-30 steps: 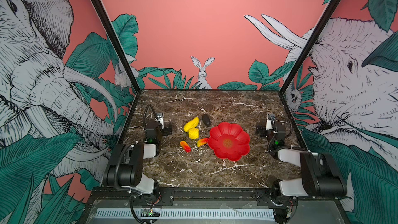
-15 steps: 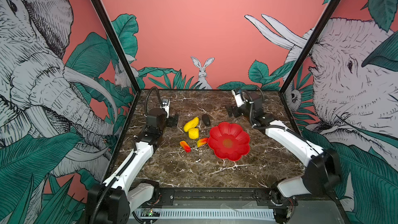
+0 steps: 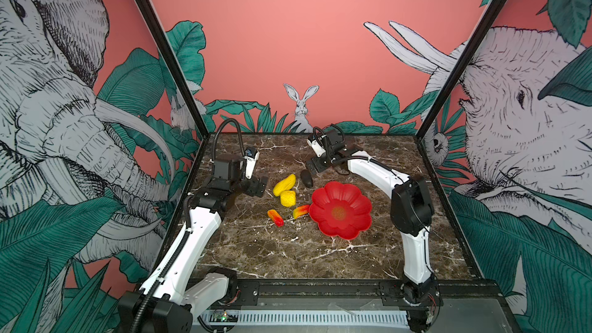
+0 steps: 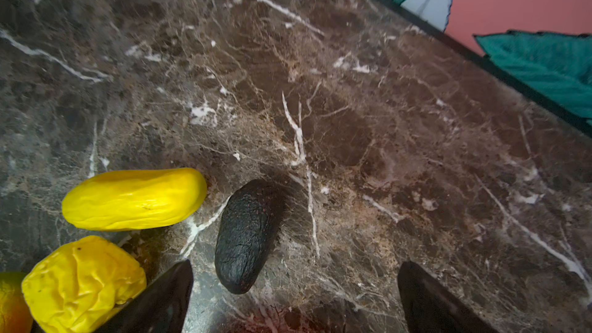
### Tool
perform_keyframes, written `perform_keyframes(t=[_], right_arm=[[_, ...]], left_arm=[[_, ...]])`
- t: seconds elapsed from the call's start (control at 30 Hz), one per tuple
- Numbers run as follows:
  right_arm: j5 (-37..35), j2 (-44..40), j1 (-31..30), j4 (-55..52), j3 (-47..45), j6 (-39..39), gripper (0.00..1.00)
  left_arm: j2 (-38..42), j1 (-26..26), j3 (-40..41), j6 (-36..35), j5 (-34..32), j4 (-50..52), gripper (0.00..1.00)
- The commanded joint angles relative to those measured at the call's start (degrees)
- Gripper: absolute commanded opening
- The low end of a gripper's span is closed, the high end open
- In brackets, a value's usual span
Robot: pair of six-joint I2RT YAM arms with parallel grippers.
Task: Arrange fruit in a fruit bowl
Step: Pick up the fruit from the top-center of the table.
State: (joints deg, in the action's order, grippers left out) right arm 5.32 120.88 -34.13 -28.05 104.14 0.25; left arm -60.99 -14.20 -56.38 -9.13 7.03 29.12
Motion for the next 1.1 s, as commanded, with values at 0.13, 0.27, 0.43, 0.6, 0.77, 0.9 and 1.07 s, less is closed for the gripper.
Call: perform_keyframes(t=[0.13,0.27,0.43,0.6,0.77,0.9,1.07], right_arm=[[2.39,5.60,-1.20,-6.68,6.08,3.36,0.93],[3.45,8.61,-1.62,-6.55,7.95,4.51,0.88],[4.40,12.31,-1.97,-6.22,10.25,6.18,0.80],[5.39,15.61,-2.34,-6.92,13.41,7.04,0.70],[5.49,17.85,-2.51,-8.63,16.49,7.04,0.54],[5.03,17.58,-2.52,-9.60,17.45,6.96,0.39],[4.91,12.60,-2.51,-11.46,17.30,5.50,0.27]], left_arm=[[0.74,0.20,-0.11,-2.89,0.14,3.06,1.00],[0.86,0.14,-0.15,-3.11,-2.59,3.78,1.00],[1.14,0.18,-0.08,-3.18,-3.30,3.45,1.00],[1.14,0.21,0.05,-3.40,-4.21,3.62,1.00],[1.05,0.21,0.04,-3.44,-4.47,3.63,1.00],[1.05,0.20,0.13,-3.53,-5.02,3.60,1.00],[0.92,0.22,0.17,-3.77,-5.35,3.15,1.00]])
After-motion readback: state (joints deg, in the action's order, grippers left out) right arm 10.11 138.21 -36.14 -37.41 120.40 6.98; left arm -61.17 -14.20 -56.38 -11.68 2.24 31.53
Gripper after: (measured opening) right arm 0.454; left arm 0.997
